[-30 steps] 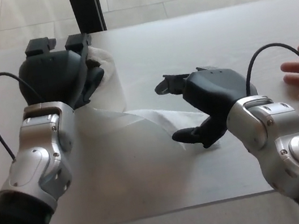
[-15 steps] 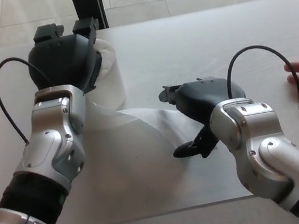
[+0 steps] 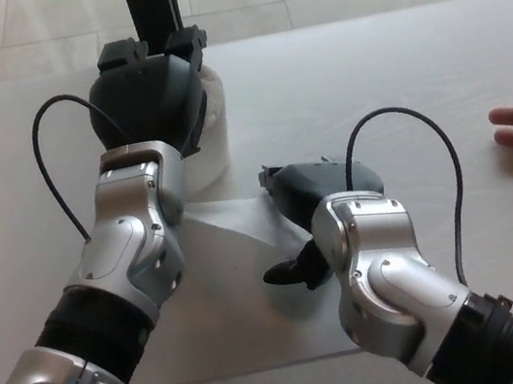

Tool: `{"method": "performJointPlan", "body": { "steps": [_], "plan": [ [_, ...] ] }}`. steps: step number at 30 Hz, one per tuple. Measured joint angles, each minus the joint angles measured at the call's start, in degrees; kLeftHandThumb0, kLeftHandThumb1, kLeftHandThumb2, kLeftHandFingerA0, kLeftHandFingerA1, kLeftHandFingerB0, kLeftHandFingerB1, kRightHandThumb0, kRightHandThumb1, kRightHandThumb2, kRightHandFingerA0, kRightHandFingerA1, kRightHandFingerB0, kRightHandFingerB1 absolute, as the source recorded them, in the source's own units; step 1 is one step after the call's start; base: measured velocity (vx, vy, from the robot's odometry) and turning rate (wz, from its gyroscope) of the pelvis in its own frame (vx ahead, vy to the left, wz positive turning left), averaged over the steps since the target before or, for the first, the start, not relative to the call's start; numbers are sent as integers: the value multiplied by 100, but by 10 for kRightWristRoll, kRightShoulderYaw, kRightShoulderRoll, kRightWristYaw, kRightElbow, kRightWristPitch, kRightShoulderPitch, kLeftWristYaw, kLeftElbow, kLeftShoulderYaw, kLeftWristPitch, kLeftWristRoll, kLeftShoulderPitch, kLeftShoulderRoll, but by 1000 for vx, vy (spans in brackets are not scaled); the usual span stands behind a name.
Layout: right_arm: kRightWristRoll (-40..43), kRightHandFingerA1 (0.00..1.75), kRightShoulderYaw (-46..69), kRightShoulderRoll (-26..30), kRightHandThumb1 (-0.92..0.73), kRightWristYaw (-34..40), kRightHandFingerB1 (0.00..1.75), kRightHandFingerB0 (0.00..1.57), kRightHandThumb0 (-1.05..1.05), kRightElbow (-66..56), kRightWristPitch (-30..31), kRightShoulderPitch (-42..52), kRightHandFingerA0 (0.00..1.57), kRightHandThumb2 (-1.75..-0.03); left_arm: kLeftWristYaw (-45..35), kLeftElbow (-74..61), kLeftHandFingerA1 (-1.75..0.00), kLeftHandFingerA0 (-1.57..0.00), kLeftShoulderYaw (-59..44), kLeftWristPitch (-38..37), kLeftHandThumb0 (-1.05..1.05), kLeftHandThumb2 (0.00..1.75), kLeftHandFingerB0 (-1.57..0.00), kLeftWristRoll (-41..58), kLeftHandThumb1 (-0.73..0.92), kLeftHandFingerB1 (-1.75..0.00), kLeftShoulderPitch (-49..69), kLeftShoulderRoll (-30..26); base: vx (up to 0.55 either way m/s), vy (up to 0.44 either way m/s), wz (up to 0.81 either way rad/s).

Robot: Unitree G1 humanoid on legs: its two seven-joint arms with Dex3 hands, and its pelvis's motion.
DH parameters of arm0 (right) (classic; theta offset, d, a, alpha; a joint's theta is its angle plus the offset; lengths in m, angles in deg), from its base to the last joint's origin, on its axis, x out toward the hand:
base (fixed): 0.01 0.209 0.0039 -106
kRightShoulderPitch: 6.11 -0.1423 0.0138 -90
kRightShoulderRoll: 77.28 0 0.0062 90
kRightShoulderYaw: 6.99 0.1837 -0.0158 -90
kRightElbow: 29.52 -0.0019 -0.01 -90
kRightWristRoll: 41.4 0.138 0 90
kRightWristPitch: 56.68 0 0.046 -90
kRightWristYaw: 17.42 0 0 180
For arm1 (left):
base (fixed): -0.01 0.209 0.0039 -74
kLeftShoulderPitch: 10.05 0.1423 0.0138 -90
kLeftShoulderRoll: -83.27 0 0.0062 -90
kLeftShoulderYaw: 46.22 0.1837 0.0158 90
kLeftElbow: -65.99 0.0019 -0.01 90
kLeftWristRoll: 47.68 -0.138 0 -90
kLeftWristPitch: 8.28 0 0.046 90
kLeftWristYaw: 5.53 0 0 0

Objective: A toilet paper roll is kept in the middle of the desk infront of the robot. The robot places its left hand on the top of the toilet paper roll to hold it still and uses its right hand to tear off a piece of toilet paper from it and hands the paper to a person

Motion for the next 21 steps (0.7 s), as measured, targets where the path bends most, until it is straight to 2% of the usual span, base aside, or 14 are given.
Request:
{"method": "performJointPlan", "body": {
  "steps": [1, 3, 4, 5, 6, 8, 10, 11, 12, 14, 15, 17, 18, 21],
  "plan": [
    [-3, 62, -4, -1, -82, 8, 42, 22, -49, 7, 0, 0, 29, -64, 0, 0, -45, -13, 0, 0, -26, 90, -20, 0, 70, -35, 0, 0, 0, 0, 0],
    [-14, 62, -15, -2, -82, 32, 42, 22, -49, 26, -4, -3, 29, -64, 2, 0, -45, -13, -1, 0, -26, 90, -20, 0, 70, -35, 0, 0, 0, 0, 0],
    [-16, 97, -17, -1, -63, 37, 61, 36, -41, 29, -5, -3, 74, -106, 2, 0, -51, -10, -1, 0, -29, 103, -13, 0, 65, -44, 0, 0, 0, 0, 0],
    [-22, 97, -24, 2, -63, 53, 61, 36, -41, 36, -9, -6, 74, -106, 3, 0, -51, -10, -1, 0, -29, 103, -13, 0, 65, -44, 0, 0, 0, 0, 0],
    [-27, 173, -27, 4, -74, 63, 73, 67, -25, 39, -12, -7, 101, -79, 4, 0, -46, -11, -1, 0, -26, 87, -19, 0, 72, -34, 0, 0, 0, 0, 0],
    [-36, 138, -28, 12, -61, 86, 97, 75, -36, 44, -19, -14, 123, -103, 4, 0, -45, -10, -3, 0, -27, 85, -19, 0, 73, -34, 0, 0, 0, 0, 0],
    [-40, 175, -27, 22, -77, 109, 126, 76, -28, 53, -28, -16, 96, -77, 5, 0, -45, -11, -5, 0, -26, 83, -19, 0, 74, -35, 0, -1, 0, 0, 0],
    [-40, 133, -26, 26, -61, 121, 104, 81, -35, 55, -33, -16, 118, -103, 6, 0, -46, -9, -7, 0, -27, 85, -18, 1, 73, -35, 0, -1, 0, 0, 0],
    [-40, 175, -24, 31, -75, 131, 107, 75, -28, 57, -38, -15, 91, -71, 6, 0, -46, -10, -8, 0, -28, 83, -18, 1, 74, -34, 0, -1, 0, 0, 0],
    [-39, 175, -15, 41, -72, 150, 94, 77, -30, 57, -49, -11, 92, -68, 6, 0, -46, -9, -11, 0, -28, 85, -18, 1, 72, -34, 0, -3, 0, 0, 0],
    [-38, 138, -11, 45, -55, 160, 88, 79, -39, 58, -55, -8, 120, -97, 7, 0, -45, -12, -13, 0, -29, 78, -19, 1, 75, -35, 0, -4, 0, 0, 0],
    [-35, 137, 1, 50, -55, 176, 88, 78, -37, 58, -67, -3, 119, -97, 7, 0, -45, -13, -15, 0, -29, 78, -19, 2, 75, -35, 0, -5, 0, 0, 0],
    [-34, 175, 6, 51, -74, 183, 136, 73, -28, 58, -72, 0, 91, -71, 8, 0, -44, -15, -16, 0, -30, 78, -20, 2, 75, -33, 0, -5, 0, 0, 0],
    [-24, 175, 32, 49, -75, 208, 159, 71, -28, 57, -96, 14, 90, -79, 9, -1, -44, -14, -20, 0, -30, 74, -19, 2, 77, -37, 0, -5, 0, 0, 0]
  ]
}}
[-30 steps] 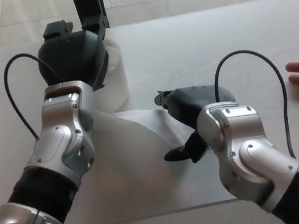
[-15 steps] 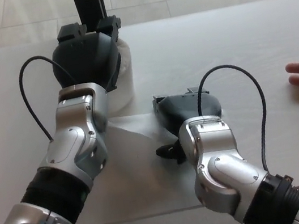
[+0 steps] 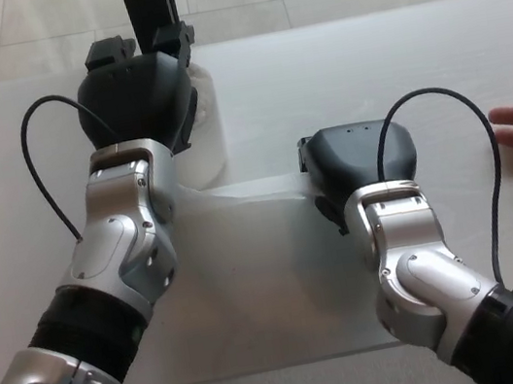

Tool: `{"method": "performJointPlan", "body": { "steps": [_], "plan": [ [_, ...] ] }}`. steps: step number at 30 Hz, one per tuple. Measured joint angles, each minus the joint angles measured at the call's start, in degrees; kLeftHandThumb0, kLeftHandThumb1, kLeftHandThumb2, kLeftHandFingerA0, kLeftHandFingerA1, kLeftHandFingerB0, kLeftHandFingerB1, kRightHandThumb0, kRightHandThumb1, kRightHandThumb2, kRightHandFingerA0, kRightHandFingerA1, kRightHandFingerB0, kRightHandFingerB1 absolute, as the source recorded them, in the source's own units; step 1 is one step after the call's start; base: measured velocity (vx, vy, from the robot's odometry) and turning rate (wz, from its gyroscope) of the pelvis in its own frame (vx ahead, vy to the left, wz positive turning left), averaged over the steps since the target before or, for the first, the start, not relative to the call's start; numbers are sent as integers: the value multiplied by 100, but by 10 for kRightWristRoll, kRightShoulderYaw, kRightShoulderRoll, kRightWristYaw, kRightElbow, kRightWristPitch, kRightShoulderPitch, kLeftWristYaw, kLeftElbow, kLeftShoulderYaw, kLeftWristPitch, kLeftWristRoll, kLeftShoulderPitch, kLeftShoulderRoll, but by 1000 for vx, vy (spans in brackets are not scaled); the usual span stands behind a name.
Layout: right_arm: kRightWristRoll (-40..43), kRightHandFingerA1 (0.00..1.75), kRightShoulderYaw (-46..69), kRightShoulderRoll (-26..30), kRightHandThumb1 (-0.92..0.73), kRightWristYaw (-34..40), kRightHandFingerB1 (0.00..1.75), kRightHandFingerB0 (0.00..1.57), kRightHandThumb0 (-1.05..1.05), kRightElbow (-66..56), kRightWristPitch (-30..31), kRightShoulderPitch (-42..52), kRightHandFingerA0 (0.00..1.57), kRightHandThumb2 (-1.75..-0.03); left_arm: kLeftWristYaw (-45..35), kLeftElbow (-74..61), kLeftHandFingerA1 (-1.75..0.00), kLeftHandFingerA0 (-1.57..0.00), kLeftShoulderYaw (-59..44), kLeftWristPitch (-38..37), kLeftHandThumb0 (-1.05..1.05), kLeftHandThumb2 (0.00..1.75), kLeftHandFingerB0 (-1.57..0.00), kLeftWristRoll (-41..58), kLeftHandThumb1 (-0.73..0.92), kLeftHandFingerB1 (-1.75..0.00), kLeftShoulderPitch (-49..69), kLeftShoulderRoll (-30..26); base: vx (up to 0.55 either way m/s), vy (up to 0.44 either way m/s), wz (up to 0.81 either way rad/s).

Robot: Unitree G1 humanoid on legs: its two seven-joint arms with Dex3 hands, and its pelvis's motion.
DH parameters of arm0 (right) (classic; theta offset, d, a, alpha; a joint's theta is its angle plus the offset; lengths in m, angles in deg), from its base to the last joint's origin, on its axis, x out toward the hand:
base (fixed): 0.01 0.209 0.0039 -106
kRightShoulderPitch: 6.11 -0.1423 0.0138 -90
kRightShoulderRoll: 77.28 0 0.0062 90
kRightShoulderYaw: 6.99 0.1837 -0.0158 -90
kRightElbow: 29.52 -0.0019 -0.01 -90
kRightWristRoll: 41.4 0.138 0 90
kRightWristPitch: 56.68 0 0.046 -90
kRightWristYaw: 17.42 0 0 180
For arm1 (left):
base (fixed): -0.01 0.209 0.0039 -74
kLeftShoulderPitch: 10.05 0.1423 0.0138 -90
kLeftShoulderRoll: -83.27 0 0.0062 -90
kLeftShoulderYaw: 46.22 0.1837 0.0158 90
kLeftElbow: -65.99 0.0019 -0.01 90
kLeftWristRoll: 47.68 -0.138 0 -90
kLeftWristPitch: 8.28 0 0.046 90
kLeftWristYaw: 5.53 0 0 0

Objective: A toilet paper roll is kept in the middle of the desk infront of the robot. The robot places its left hand on the top of the toilet paper roll to hold it still and uses its right hand to tear off a piece of toilet paper from it and hands the paper to a person

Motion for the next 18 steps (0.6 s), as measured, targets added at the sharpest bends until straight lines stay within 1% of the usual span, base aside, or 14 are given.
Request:
{"method": "performJointPlan", "body": {
  "steps": [1, 2, 3, 4, 5, 6, 7, 10, 11, 14, 15, 16, 17, 18],
  "plan": [
    [5, 175, 10, -2, -71, 8, 158, 75, -25, -1, -9, 5, 92, -89, 0, 0, -44, -14, -1, 0, -31, 73, -19, 0, 78, -37, 0, 0, 0, 0, 0],
    [9, 133, 18, -2, -59, 14, 115, 91, -30, -2, -15, 8, 117, -108, 1, 0, -44, -14, -2, 0, -31, 71, -19, 0, 78, -37, 0, 0, 0, 0, 0],
    [14, 175, 29, -4, -61, 21, 146, 79, -21, -3, -24, 13, 93, -99, 1, 0, -51, -13, -2, 0, -36, 92, -14, 0, 67, -45, 1, 0, 0, 0, 0],
    [20, 138, 41, -7, -57, 30, 121, 95, -29, -6, -35, 19, 121, -110, 1, 0, -44, -14, -4, 0, -31, 71, -19, 1, 78, -37, 1, 0, 0, 0, 0],
    [25, 175, 50, -9, -57, 36, 150, 81, -20, -8, -44, 23, 95, -108, 2, 0, -50, -13, -4, 0, -38, 91, -13, 1, 68, -44, 2, 0, 0, 0, 0],
    [30, 175, 59, -11, -57, 42, 150, 81, -20, -10, -54, 28, 95, -108, 3, 0, -50, -13, -5, 0, -38, 91, -13, 1, 68, -44, 3, 0, 0, 0, 0],
    [36, 175, 68, -13, -53, 49, 154, 83, -17, -11, -64, 31, 98, -120, 3, 0, -51, -12, -6, 0, -38, 91, -13, 1, 69, -45, 3, 0, 0, 0, 0],
    [51, 175, 93, -24, -51, 66, 158, 82, -20, -13, -92, 43, 98, -123, 5, 0, -51, -11, -7, 0, -40, 91, -12, 1, 69, -44, 6, 0, 0, 0, 0],
    [58, 175, 103, -30, -49, 72, 158, 83, -19, -13, -103, 47, 100, -125, 6, -1, -47, -11, -7, 0, -33, 73, -17, 1, 77, -37, 7, 0, 0, 0, 0],
    [73, 175, 125, -48, -48, 87, 155, 84, -18, -16, -130, 55, 103, -133, 8, -3, -47, -11, -7, 0, -31, 76, -18, 1, 76, -38, 8, 0, 0, 0, 0],
    [80, 175, 133, -56, -41, 91, 156, 87, -19, -18, -139, 58, 102, -142, 9, -4, -45, -12, -7, 0, -30, 76, -18, 1, 76, -38, 9, 0, 0, 0, 0],
    [87, 175, 143, -65, -37, 96, 163, 86, -21, -19, -148, 61, 102, -140, 10, -5, -46, -12, -7, 0, -31, 75, -18, 1, 76, -38, 11, 0, 0, 0, 0],
    [94, 175, 153, -76, -37, 101, 163, 86, -21, -21, -157, 63, 102, -140, 11, -6, -46, -12, -7, 0, -31, 75, -18, 1, 76, -38, 12, 0, 0, 0, 0],
    [103, 175, 166, -89, -38, 107, 158, 92, -23, -24, -168, 65, 107, -147, 12, -7, -45, -12, -7, 0, -31, 76, -18, 1, 77, -38, 13, 0, 0, 0, 0]
  ]
}}
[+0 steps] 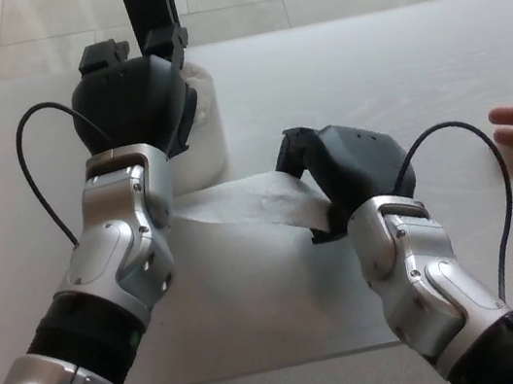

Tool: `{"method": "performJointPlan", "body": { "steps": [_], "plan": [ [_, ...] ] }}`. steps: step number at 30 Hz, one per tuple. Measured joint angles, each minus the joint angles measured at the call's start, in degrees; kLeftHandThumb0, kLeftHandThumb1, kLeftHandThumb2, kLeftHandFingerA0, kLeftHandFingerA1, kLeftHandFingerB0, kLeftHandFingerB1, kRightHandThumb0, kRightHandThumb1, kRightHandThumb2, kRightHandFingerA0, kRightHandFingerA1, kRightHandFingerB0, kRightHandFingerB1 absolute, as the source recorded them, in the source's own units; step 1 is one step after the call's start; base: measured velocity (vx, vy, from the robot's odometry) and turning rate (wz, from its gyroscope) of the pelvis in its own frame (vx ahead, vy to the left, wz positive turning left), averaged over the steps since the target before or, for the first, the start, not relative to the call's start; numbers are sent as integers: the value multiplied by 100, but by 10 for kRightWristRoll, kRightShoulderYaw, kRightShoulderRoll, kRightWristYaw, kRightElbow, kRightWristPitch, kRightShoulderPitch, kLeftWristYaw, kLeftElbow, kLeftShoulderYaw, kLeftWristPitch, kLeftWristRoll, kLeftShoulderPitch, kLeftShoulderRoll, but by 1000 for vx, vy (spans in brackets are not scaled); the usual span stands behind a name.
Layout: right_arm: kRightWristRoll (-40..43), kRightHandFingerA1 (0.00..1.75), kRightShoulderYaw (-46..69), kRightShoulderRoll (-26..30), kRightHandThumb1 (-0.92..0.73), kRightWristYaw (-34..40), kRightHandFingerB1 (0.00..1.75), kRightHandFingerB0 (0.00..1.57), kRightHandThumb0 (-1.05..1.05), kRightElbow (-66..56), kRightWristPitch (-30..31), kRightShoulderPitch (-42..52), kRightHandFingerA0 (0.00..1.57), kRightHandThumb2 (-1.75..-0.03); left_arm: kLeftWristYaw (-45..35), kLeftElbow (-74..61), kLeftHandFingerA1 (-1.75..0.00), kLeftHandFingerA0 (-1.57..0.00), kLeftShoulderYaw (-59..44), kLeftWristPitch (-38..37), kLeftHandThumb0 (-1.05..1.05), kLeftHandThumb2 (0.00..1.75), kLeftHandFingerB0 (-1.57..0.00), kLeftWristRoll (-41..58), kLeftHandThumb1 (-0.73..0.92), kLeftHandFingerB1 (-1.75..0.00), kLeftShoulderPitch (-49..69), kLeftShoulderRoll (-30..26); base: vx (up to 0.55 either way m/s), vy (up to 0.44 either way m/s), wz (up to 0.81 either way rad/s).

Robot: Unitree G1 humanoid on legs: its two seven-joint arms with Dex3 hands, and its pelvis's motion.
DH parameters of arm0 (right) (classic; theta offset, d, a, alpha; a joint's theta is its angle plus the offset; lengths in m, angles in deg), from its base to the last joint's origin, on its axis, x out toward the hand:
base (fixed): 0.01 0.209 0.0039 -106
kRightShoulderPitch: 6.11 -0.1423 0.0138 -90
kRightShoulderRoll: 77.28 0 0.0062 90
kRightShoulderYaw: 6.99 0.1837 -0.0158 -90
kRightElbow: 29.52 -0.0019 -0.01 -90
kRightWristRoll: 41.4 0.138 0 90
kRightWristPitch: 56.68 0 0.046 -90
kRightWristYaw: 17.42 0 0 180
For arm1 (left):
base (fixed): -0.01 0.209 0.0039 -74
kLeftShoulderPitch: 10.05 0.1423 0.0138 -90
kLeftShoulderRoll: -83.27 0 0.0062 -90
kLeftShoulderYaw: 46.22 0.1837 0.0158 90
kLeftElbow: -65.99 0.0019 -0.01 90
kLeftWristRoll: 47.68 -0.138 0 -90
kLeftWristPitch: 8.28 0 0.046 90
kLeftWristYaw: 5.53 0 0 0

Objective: A toilet paper roll is kept in the middle of the desk infront of the robot. The robot places its left hand on the top of the toilet paper roll to hold it still and uses its right hand to tear off a piece of toilet paper from it and hands the paper to a person

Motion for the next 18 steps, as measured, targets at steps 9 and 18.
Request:
{"method": "performJointPlan", "body": {
  "steps": [9, 18],
  "plan": [
    [67, 175, 79, -38, -38, 25, 163, 93, -20, -30, -56, 1, 113, -147, 10, -7, -46, -11, -1, 0, -30, 84, -18, 0, 75, -38, 9, 2, 0, 0, 0],
    [136, 127, 128, -38, -66, 33, 127, 122, -9, -76, -78, 1, 122, -131, 17, -14, -48, -12, -1, 0, -34, 78, -19, 0, 77, -40, 18, 2, 0, 0, 0]
  ]
}}
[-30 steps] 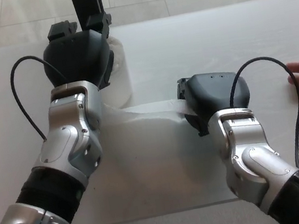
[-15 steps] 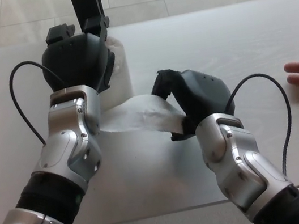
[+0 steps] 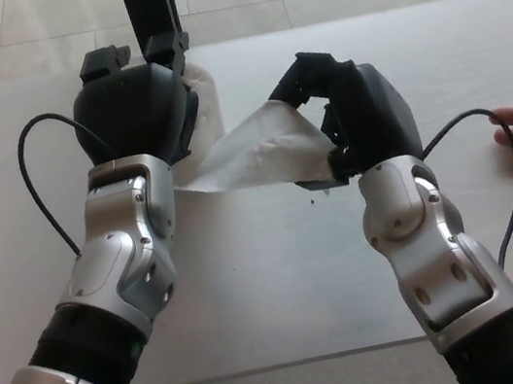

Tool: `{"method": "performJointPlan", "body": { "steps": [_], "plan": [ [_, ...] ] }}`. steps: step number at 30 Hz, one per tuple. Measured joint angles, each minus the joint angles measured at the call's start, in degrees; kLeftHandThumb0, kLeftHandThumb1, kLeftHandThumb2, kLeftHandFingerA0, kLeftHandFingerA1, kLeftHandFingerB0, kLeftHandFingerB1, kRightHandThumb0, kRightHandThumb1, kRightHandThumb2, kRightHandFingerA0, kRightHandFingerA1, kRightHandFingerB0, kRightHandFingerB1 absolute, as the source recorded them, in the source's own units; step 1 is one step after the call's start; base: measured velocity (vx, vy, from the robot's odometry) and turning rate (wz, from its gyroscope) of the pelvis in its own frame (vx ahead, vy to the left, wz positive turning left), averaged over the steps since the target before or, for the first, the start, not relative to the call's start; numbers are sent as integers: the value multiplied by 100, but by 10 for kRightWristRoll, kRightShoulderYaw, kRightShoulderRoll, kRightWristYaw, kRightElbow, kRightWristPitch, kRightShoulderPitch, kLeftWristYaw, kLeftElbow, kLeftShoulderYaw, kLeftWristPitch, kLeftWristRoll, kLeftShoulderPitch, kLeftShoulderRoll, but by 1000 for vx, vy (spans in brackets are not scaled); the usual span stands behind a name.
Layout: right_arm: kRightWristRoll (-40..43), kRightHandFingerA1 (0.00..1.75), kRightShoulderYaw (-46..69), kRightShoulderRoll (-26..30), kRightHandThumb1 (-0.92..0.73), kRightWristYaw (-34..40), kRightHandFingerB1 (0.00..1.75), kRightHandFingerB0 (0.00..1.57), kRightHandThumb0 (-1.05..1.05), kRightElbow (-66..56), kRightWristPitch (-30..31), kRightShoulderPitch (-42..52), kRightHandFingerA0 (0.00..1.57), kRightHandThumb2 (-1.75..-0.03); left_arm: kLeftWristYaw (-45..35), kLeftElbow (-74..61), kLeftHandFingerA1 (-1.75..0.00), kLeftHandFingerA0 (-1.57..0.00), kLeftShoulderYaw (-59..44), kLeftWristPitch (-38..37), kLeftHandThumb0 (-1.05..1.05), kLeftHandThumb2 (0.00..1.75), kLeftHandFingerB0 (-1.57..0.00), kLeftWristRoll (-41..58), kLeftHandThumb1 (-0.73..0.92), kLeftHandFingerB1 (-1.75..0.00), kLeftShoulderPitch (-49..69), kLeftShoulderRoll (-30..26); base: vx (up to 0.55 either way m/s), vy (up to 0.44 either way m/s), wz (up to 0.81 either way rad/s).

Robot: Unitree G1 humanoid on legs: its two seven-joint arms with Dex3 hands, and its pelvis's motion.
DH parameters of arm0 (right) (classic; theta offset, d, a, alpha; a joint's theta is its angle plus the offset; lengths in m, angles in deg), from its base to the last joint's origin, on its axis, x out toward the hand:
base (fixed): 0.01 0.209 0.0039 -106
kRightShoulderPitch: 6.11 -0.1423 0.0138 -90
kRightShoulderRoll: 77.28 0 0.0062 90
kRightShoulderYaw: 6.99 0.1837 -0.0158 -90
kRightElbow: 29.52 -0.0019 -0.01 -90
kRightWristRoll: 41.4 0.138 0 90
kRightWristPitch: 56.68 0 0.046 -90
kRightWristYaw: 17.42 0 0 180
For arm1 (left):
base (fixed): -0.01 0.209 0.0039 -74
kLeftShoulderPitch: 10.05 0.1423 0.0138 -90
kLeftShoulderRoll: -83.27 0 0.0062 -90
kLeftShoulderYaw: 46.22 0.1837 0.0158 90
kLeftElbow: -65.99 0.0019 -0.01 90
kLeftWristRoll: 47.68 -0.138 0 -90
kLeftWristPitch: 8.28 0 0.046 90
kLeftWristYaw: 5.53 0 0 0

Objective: A toilet paper roll is kept in the middle of the desk infront of the robot. The robot places its left hand on the top of the toilet paper roll to hold it still and uses its right hand to tear off a piece of toilet paper from it and hands the paper to a person

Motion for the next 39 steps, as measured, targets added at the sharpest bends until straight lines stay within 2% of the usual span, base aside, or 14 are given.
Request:
{"method": "performJointPlan", "body": {
  "steps": [2, 3, 7, 8, 14, 15, 24, 25, 28, 29, 30, 31, 37, 39],
  "plan": [
    [15, 170, 6, 0, -35, 0, 148, 110, -25, -10, -2, 1, 147, -145, 2, -1, -49, -12, 0, 0, -34, 79, -20, 0, 78, -41, 2, 0, 0, 0, 0],
    [22, 175, 8, 0, -25, 0, 169, 96, -18, -14, -3, 1, 118, -167, 3, -2, -49, -13, 0, 0, -33, 82, -20, 0, 76, -41, 3, 0, 0, 0, 0],
    [51, 175, 12, -1, -25, 0, 167, 92, -20, -29, -3, 4, 118, -169, 8, -7, -50, -14, 0, 0, -36, 77, -22, 0, 77, -43, 9, 0, 0, 0, 0],
    [62, 170, 12, -2, -38, 0, 143, 101, -30, -34, -3, 6, 147, -147, 10, -9, -50, -13, 0, 0, -39, 71, -21, 0, 80, -41, 11, 0, 0, 0, 0],
    [108, 175, 13, -2, -42, 0, 175, 79, -20, -61, -3, 11, 114, -153, 16, -15, -50, -13, 1, 0, -39, 66, -24, 0, 80, -40, 19, 0, 0, 0, 0],
    [114, 126, 12, -3, -70, 0, 124, 114, -11, -65, -3, 12, 119, -132, 17, -16, -49, -13, 1, 0, -39, 66, -24, 0, 80, -40, 20, 0, 0, 0, 0],
    [179, 126, 9, -5, -72, 5, 123, 113, -11, -95, 4, 25, 119, -133, 28, -21, -51, -12, 2, 0, -37, 69, -23, 0, 77, -41, 27, 1, 0, 0, 0],
    [184, 175, 9, -5, -46, 6, 175, 86, -22, -97, 5, 26, 114, -148, 29, -21, -50, -11, 2, 0, -38, 69, -23, 0, 78, -41, 27, 1, 0, 0, 0],
    [207, 175, 7, -6, -46, 9, 175, 85, -24, -104, 9, 30, 115, -149, 32, -21, -51, -12, 3, 0, -42, 64, -22, -1, 81, -38, 28, 1, 0, 0, 0],
    [213, 159, 7, -6, -53, 10, 144, 112, -36, -106, 11, 32, 138, -137, 33, -21, -51, -12, 4, 0, -43, 64, -21, -1, 83, -38, 29, 1, 0, 0, 0],
    [221, 175, 6, -6, -47, 11, 175, 86, -24, -109, 12, 34, 115, -150, 34, -21, -51, -11, 4, 0, -44, 65, -21, -1, 82, -38, 29, 2, 0, 0, 0],
    [228, 158, 5, -7, -52, 12, 144, 112, -35, -111, 14, 36, 137, -138, 35, -21, -51, -11, 4, 0, -45, 65, -21, -1, 82, -38, 29, 2, 0, 0, 0],
    [264, 175, 3, -7, -43, 20, 174, 92, -25, -118, 22, 43, 116, -155, 41, -22, -52, -11, 6, 0, -46, 65, -21, -1, 82, -38, 34, 2, 0, 0, 0],
    [276, 161, 2, -8, -50, 24, 145, 113, -33, -119, 24, 43, 141, -138, 43, -23, -53, -10, 6, 0, -47, 65, -21, -1, 82, -40, 36, 2, 0, 0, 0]
  ]
}}
